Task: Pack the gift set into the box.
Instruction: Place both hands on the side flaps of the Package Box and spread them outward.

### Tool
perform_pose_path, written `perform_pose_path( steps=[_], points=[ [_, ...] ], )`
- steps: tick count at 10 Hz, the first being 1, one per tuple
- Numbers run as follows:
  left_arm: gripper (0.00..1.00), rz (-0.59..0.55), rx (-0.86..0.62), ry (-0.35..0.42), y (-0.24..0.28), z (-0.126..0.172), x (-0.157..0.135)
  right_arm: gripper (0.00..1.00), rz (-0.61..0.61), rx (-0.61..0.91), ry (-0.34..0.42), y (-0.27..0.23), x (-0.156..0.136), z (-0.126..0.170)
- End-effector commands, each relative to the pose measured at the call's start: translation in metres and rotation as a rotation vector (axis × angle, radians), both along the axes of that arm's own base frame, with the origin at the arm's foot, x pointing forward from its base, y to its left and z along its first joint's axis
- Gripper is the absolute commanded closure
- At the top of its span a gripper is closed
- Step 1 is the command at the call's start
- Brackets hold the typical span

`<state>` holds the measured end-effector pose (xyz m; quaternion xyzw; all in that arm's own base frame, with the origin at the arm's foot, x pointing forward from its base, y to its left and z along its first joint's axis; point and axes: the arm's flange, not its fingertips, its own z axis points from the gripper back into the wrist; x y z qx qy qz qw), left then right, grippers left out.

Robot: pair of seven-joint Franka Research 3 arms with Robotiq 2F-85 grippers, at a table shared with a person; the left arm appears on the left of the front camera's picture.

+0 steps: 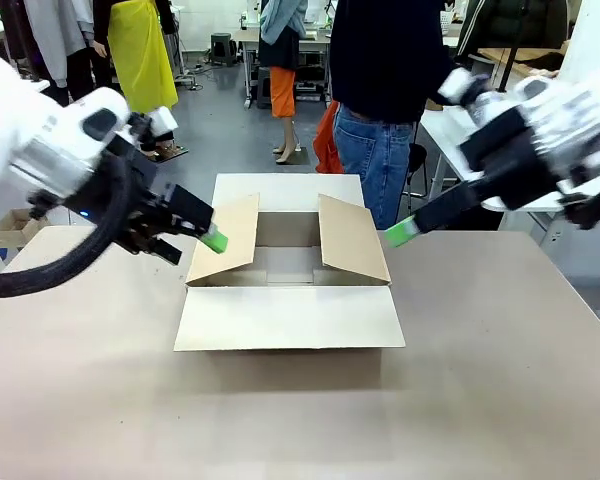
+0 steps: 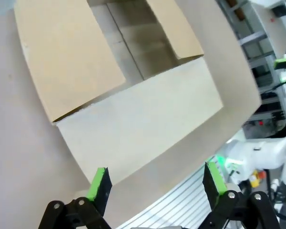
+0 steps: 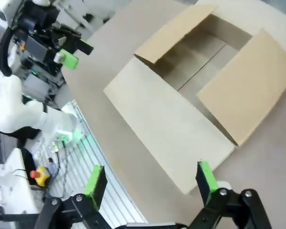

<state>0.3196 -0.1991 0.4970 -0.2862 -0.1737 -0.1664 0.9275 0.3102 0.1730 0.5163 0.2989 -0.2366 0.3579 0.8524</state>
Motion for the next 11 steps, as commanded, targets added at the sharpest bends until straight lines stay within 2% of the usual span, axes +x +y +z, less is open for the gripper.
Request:
perform_pose_path(
  steps=[1, 3, 5, 6, 7, 9, 10, 11],
  points=[
    [0.0, 0.08, 0.125, 0.024, -0.025, 0.006, 0.029, 0.0, -0.028, 0.015, -0.097, 0.016, 0.019, -0.02],
    [0.0, 0.099, 0.204, 0.062, -0.055, 0.017, 0.058, 0.0, -0.081, 0.051, -0.22, 0.013, 0.026, -0.05],
    [0.0, 0.173, 0.284, 0.062, -0.089, 0.017, 0.092, 0.0, -0.127, 0.058, -0.27, 0.029, 0.041, -0.076],
    [0.0, 0.19, 0.318, 0.098, -0.105, 0.014, 0.113, 0.0, -0.151, 0.076, -0.302, 0.034, 0.051, -0.084],
    [0.0, 0.222, 0.344, 0.118, -0.115, 0.009, 0.13, 0.0, -0.149, 0.083, -0.293, 0.033, 0.058, -0.091],
    [0.0, 0.28, 0.403, 0.157, -0.129, -0.002, 0.155, 0.0, -0.18, 0.132, -0.347, 0.019, 0.051, -0.089],
    [0.0, 0.325, 0.41, 0.158, -0.132, -0.007, 0.165, 0.0, -0.125, 0.096, -0.272, 0.012, 0.049, -0.09],
    [0.0, 0.38, 0.425, 0.183, -0.136, -0.013, 0.175, 0.0, -0.187, 0.075, -0.28, 0.022, 0.048, -0.075]
  ],
)
